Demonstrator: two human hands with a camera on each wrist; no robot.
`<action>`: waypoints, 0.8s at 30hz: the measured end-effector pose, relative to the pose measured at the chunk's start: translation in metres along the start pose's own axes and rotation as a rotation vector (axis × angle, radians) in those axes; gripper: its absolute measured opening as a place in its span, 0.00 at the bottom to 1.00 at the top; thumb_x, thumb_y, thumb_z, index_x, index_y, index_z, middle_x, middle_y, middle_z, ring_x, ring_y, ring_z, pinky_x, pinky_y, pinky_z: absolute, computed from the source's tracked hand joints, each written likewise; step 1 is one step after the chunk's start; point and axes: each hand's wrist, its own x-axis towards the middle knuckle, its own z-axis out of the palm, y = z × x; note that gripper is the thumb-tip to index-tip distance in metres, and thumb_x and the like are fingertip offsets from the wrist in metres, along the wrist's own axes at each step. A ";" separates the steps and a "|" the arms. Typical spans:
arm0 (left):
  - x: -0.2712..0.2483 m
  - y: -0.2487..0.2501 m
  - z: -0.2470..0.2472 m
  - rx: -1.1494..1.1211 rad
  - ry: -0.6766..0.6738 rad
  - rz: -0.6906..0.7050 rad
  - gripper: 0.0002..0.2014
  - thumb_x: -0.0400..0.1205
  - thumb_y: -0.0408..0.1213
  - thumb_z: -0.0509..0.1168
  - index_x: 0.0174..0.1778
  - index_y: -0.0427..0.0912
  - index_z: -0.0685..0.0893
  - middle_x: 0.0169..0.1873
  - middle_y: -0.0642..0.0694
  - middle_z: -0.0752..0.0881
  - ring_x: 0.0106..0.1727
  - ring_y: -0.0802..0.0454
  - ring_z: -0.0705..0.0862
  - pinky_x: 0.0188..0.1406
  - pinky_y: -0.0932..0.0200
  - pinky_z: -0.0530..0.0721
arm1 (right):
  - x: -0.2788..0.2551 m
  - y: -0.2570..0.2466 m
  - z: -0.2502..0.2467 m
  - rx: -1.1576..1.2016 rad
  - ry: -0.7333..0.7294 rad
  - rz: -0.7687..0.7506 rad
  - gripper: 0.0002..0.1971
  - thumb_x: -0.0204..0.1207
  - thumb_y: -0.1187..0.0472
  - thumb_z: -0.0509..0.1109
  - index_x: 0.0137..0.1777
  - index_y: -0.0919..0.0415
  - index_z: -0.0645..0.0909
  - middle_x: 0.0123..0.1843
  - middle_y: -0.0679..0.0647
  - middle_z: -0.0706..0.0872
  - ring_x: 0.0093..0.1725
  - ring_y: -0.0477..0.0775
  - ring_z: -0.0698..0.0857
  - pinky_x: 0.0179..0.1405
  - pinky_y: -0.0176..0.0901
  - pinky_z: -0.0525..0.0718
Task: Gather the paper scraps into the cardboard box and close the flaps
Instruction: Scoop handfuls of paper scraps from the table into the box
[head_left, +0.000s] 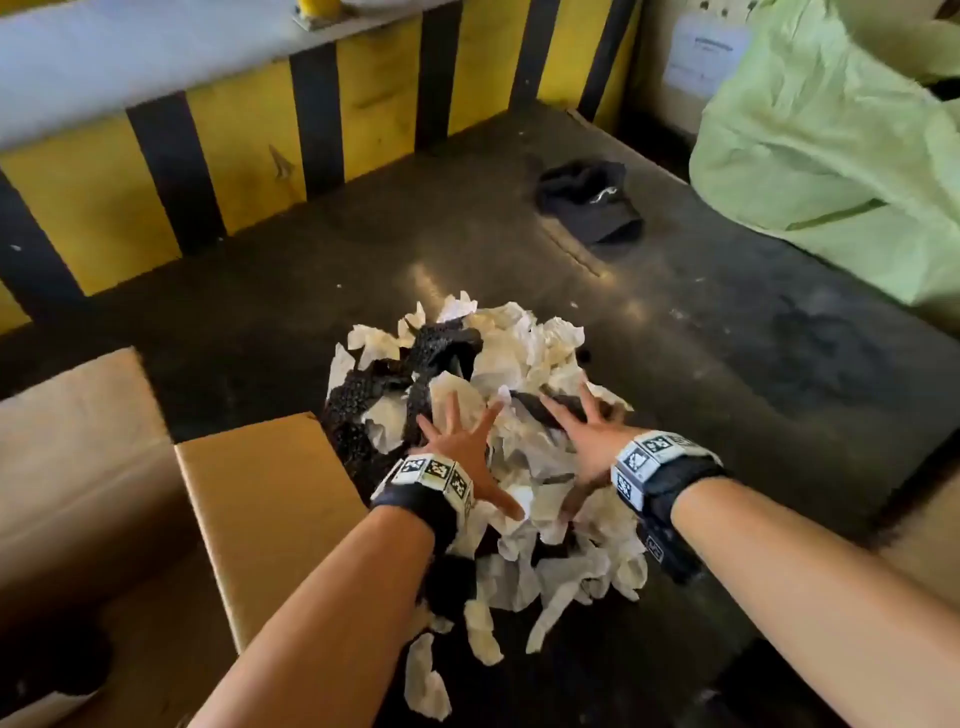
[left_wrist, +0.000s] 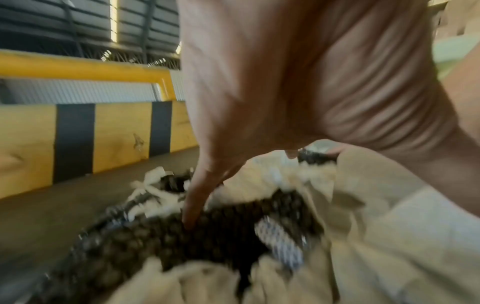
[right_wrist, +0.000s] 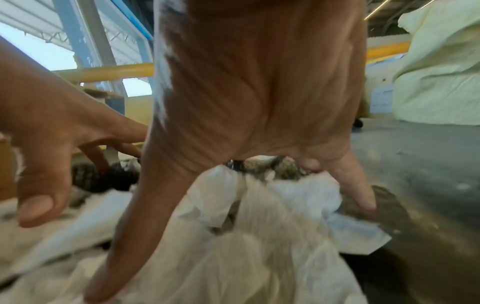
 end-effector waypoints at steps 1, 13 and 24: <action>0.010 0.002 0.005 0.030 -0.041 0.009 0.75 0.52 0.65 0.85 0.82 0.73 0.32 0.81 0.42 0.21 0.78 0.15 0.29 0.72 0.11 0.54 | 0.010 0.003 0.005 -0.019 -0.028 -0.003 0.78 0.49 0.37 0.89 0.80 0.27 0.25 0.83 0.52 0.17 0.85 0.80 0.42 0.74 0.79 0.71; 0.060 0.011 0.042 0.163 0.214 -0.001 0.41 0.78 0.44 0.75 0.82 0.57 0.58 0.79 0.29 0.58 0.70 0.24 0.72 0.67 0.34 0.76 | 0.047 0.006 0.034 0.085 0.246 -0.027 0.42 0.73 0.69 0.69 0.82 0.39 0.59 0.78 0.59 0.59 0.74 0.76 0.64 0.64 0.69 0.81; 0.033 0.013 -0.019 -0.095 0.457 0.133 0.26 0.74 0.26 0.73 0.65 0.49 0.75 0.59 0.38 0.74 0.53 0.35 0.81 0.56 0.41 0.85 | 0.012 -0.017 -0.008 0.382 0.577 -0.149 0.26 0.74 0.65 0.69 0.70 0.41 0.79 0.62 0.54 0.82 0.59 0.59 0.84 0.61 0.49 0.84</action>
